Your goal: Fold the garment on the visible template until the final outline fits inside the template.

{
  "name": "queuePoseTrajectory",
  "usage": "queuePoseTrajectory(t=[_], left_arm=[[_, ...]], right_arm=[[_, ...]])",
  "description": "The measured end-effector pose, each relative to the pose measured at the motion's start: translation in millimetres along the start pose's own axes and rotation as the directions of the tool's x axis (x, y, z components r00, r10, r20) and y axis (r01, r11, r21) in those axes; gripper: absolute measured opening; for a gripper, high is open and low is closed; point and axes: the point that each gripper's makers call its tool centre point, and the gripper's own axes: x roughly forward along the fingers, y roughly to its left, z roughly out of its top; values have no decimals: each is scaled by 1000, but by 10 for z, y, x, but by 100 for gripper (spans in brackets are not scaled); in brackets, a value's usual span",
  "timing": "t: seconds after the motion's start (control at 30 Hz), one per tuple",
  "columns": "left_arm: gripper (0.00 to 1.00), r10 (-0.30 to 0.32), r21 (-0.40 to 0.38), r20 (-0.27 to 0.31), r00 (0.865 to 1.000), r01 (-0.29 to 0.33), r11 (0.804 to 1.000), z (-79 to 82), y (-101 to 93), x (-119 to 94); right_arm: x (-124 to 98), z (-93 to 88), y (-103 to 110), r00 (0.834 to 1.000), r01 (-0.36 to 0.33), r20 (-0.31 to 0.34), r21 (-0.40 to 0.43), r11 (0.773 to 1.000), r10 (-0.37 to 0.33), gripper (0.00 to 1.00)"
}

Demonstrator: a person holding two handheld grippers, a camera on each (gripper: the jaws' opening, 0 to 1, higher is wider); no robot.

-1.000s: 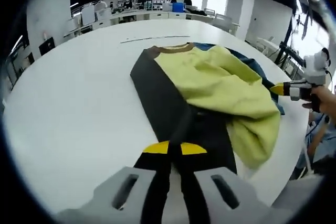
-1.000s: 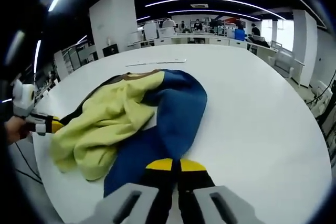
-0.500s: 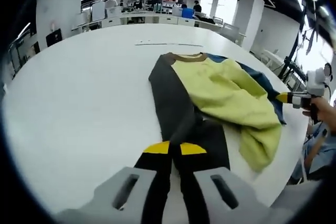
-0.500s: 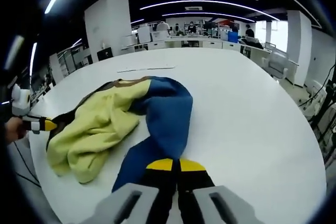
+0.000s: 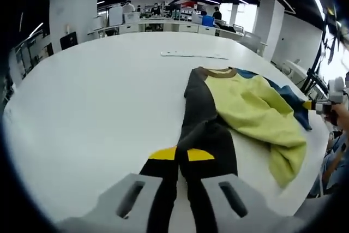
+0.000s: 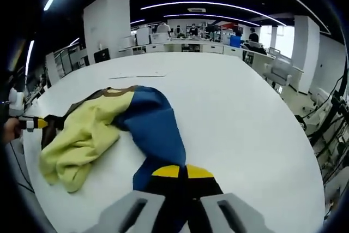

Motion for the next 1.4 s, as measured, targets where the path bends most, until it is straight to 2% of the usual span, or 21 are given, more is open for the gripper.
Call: queuePoseTrajectory(t=[0.2,0.4,0.6,0.83,1.1,1.4], left_arm=[[1,37,-23,16,999,-37,999,59,137,12],[1,100,-38,24,995,-99,994,102,315,43],[1,132,-114,42,990,-126,985,168,421,94],[1,167,-147,45,985,-159,976,195,537,129],[1,204,-124,72,976,-194,973,308,727,232],[1,237,-97,70,969,-230,968,395,921,322]], right_arm=[[28,56,-127,1000,19,-12,-4,1000,-19,0],[64,87,-212,999,33,-29,-5,999,-33,0],[124,136,-304,998,47,-42,-24,999,-48,0],[185,148,-452,995,70,-70,-52,996,-73,0],[263,211,-630,992,89,-84,-57,994,-94,0],[379,276,-843,985,122,-113,-88,989,-132,0]])
